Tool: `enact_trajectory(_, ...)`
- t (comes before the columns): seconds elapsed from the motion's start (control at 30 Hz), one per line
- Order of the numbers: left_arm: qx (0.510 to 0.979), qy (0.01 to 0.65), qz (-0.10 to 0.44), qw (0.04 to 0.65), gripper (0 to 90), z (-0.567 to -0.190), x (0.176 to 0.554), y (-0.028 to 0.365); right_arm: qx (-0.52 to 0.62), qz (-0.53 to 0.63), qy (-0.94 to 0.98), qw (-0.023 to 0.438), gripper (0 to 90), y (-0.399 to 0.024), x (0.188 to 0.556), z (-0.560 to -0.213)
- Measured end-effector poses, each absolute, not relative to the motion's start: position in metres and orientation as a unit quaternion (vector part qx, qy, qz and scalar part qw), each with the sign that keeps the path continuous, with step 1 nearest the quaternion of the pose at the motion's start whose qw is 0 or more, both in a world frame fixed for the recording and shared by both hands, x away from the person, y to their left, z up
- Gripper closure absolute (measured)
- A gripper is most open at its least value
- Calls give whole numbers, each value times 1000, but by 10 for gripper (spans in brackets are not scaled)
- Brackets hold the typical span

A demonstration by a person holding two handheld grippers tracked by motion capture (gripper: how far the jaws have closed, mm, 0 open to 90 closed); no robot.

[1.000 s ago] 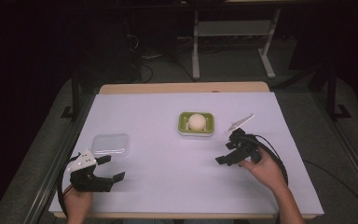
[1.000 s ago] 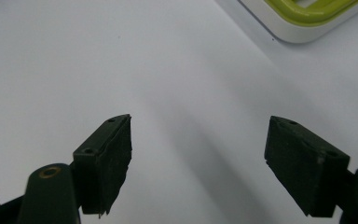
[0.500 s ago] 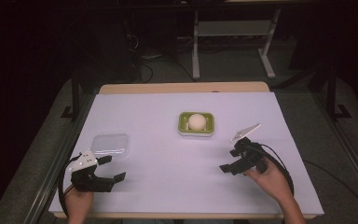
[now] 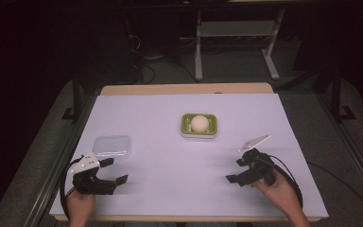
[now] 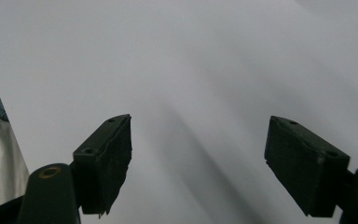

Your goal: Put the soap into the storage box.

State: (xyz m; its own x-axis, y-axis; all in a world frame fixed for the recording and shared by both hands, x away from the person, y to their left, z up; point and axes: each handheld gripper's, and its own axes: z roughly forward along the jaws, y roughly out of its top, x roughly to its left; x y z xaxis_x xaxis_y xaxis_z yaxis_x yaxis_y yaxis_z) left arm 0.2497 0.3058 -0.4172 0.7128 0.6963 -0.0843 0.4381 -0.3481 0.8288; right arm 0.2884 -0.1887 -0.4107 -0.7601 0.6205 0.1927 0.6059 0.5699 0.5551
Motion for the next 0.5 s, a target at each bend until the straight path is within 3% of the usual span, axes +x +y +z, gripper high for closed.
enact_trajectory(0.5, 818, 342, 140, 442, 130, -421, 249, 304, 351, 317, 881, 39, 215, -196, 257, -419)
